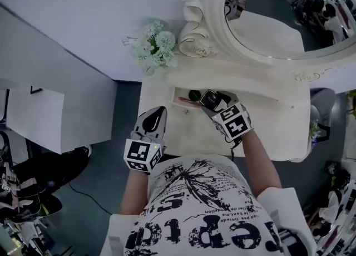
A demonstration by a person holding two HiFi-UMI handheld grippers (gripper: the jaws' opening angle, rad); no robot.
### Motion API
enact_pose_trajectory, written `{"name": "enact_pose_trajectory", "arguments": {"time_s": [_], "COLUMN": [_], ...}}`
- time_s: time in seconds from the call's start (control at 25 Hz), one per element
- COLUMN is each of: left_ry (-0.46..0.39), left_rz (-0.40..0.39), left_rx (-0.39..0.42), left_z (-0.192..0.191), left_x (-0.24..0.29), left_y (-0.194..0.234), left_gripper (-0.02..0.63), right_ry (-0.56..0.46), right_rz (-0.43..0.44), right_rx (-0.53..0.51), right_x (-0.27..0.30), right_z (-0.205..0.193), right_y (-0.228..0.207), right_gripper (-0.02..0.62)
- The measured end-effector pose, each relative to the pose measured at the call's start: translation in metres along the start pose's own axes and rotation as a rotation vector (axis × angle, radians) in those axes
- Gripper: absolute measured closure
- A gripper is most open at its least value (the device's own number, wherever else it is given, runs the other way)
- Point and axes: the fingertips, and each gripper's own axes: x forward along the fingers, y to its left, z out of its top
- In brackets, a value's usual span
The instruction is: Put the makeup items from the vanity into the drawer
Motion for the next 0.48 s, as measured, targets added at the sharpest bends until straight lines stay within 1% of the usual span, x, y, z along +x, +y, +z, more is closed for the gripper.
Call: {"name": "enact_pose_trajectory", "arguments": {"time_s": [0.2,0.48], "left_ry": [0.008,0.019], "left_rz": [0.038,0.088], "left_rx": [-0.015,-0.032], "left_z": [-0.007,-0.014], "left_x": [-0.015,-0.032], "left_y": [0.035,0.068], "left_gripper": [0.584,0.585], "right_ry": [0.033,0.068], "right_rz": [0.089,0.125], "right_rx": [-0.031,-0.035], "right_x": [0.036,0.065], "right_z": [0.017,0.023], "right_y": [0.035,0.050], "right_gripper": [0.279,0.279]}}
